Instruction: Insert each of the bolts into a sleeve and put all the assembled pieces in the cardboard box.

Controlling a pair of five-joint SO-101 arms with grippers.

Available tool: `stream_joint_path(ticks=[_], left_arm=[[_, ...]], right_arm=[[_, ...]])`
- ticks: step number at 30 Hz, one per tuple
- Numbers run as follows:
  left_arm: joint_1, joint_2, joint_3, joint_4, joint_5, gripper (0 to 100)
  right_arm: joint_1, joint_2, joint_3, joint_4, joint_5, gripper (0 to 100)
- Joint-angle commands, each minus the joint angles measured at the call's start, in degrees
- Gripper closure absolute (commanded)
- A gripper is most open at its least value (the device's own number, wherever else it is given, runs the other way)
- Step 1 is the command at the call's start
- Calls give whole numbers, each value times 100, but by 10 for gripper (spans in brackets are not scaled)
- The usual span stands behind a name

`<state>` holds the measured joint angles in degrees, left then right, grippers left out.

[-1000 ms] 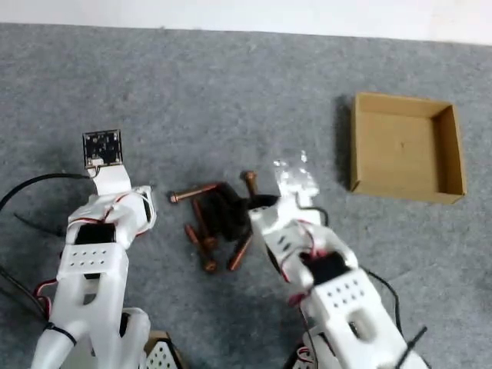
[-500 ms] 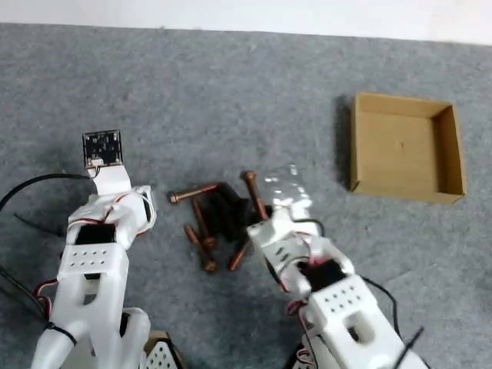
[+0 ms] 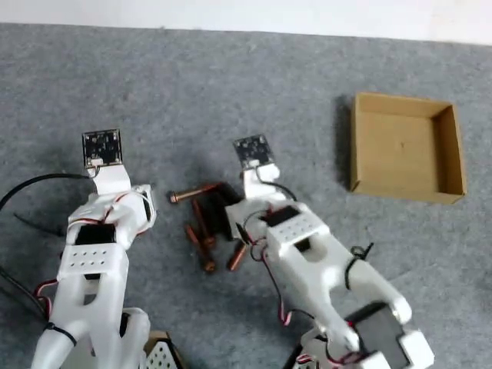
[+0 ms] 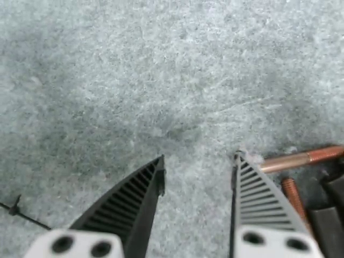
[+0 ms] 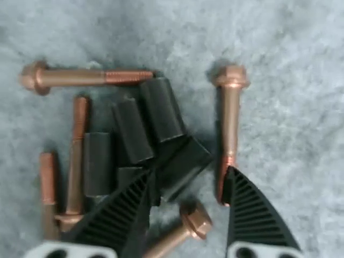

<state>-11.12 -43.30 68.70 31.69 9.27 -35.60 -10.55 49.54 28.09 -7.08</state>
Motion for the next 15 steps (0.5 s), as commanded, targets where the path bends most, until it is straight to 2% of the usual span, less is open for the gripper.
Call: stream_joint_path(ticks=[1,15], left_arm=[[-4,22,-48,-105,44,801],[-13,22,-40,-105,44,801]], right_arm=[[-66,268,-514,488,-53,820],[-48,1314,-822,848,-26,820]])
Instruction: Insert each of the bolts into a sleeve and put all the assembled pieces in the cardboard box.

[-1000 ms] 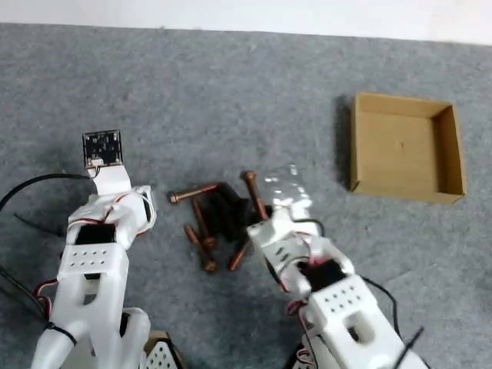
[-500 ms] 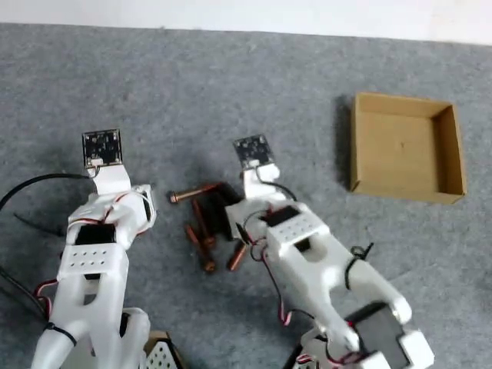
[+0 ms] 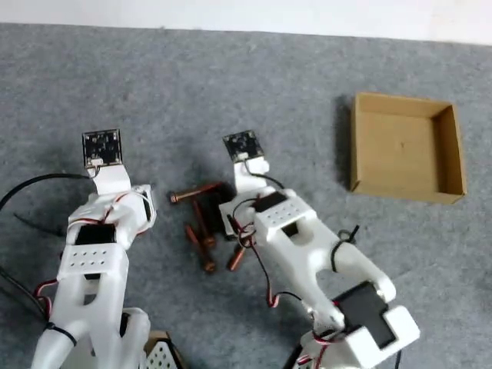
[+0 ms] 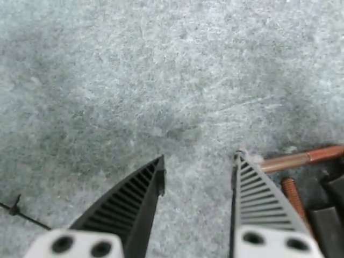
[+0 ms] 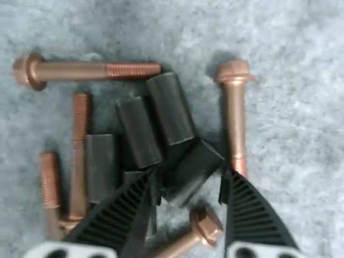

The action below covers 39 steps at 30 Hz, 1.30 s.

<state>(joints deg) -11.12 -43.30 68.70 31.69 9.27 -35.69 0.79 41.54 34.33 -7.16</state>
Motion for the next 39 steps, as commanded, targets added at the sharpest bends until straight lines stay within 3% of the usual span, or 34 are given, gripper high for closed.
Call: stream_joint_path(ticks=[1,7,11,17,21,32,39], left_arm=[[-13,22,-40,-105,44,801],[-13,22,-40,-88,44,801],[-13,22,-40,-79,44,801],[-13,22,-40,-79,44,801],[-13,22,-40,-88,44,801],[-13,22,-40,-79,44,801],[-13,22,-40,-97,44,801]], right_arm=[[-40,189,-57,286,-18,821],[-40,224,-242,664,-9,843],[-31,224,-242,655,-9,998],[189,-13,-242,673,264,995],[549,-1015,-171,462,598,995],[857,-3635,1938,-840,659,995],[1051,-4400,2264,-409,1266,995]])
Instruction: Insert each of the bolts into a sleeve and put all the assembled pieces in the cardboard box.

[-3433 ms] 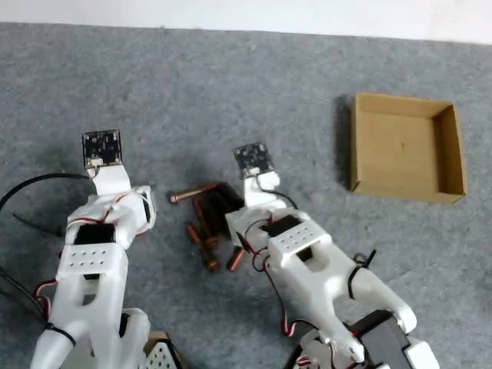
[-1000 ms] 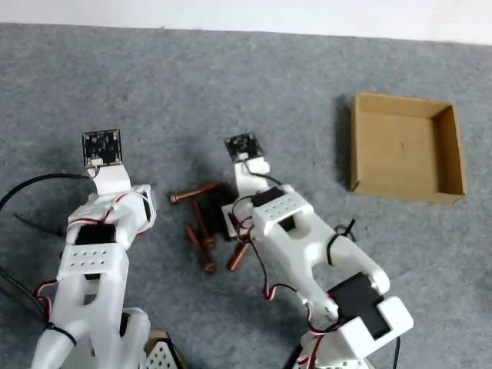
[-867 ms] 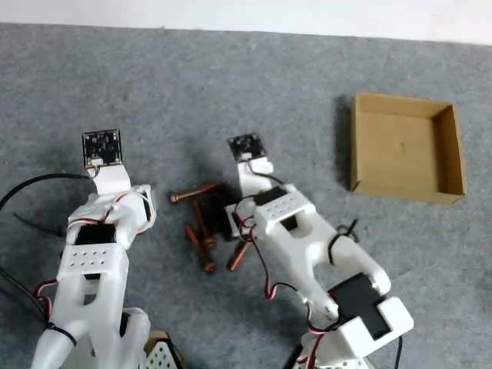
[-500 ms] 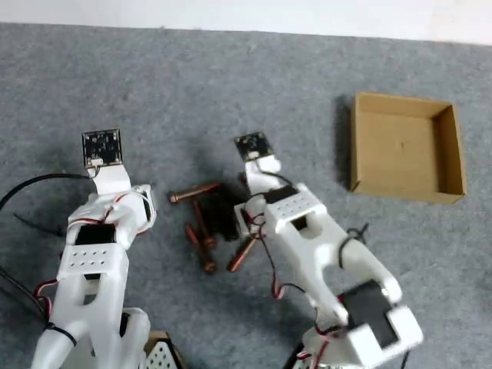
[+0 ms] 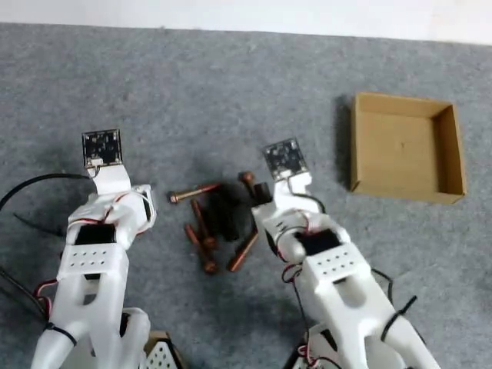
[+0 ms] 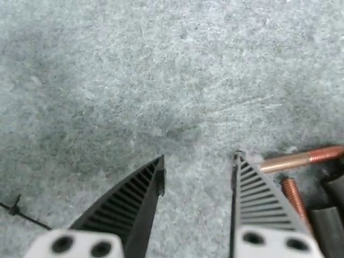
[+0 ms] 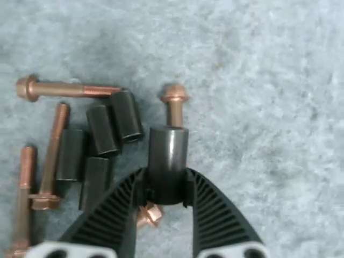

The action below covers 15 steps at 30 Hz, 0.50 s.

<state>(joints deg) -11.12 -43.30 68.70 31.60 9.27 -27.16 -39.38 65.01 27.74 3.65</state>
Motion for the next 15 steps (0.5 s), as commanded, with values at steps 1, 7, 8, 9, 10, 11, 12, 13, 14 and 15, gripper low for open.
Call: stream_joint_path(ticks=[1,7,8,9,10,11,12,13,14,15], left_arm=[[-13,22,-40,-88,44,801],[4,22,-40,-97,44,801],[40,22,-40,-97,44,801],[84,22,-40,-88,35,801],[110,22,-40,-70,26,801],[110,22,-40,-70,18,801],[101,22,-40,-70,18,801],[101,22,-40,-70,18,801],[101,22,-40,-70,18,801],[101,22,-40,-70,18,801]], right_arm=[[295,-426,-84,576,193,995],[760,-136,-75,1244,387,995],[840,13,-84,1235,440,995],[919,189,-92,1235,448,995],[989,400,-92,1235,457,995],[1042,611,-110,1244,475,990],[1103,840,-127,1244,484,988],[1112,1051,-233,1235,484,988],[1130,1288,-418,1253,484,988],[1147,1499,-602,1253,484,988]])
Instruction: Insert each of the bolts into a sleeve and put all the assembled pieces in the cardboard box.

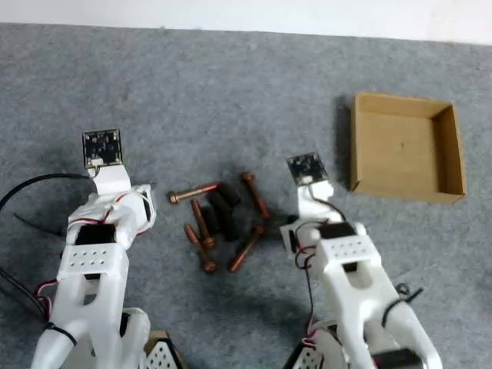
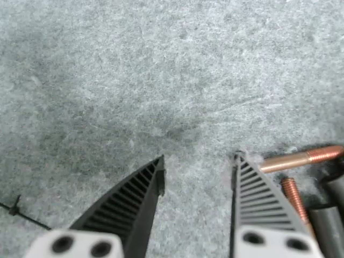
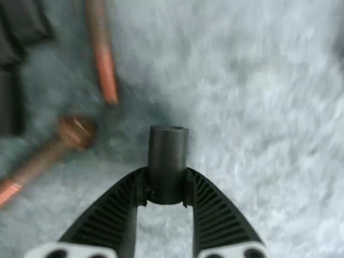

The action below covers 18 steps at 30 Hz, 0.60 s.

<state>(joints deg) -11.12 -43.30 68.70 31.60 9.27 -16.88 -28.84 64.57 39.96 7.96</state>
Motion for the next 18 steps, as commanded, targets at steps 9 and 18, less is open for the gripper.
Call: stream_joint_path(ticks=[9,18], left_arm=[[110,22,-40,-70,18,801],[110,22,-40,-79,18,801]], right_arm=[[136,1613,-1323,40,53,889],[127,1701,-1569,-374,53,889]])
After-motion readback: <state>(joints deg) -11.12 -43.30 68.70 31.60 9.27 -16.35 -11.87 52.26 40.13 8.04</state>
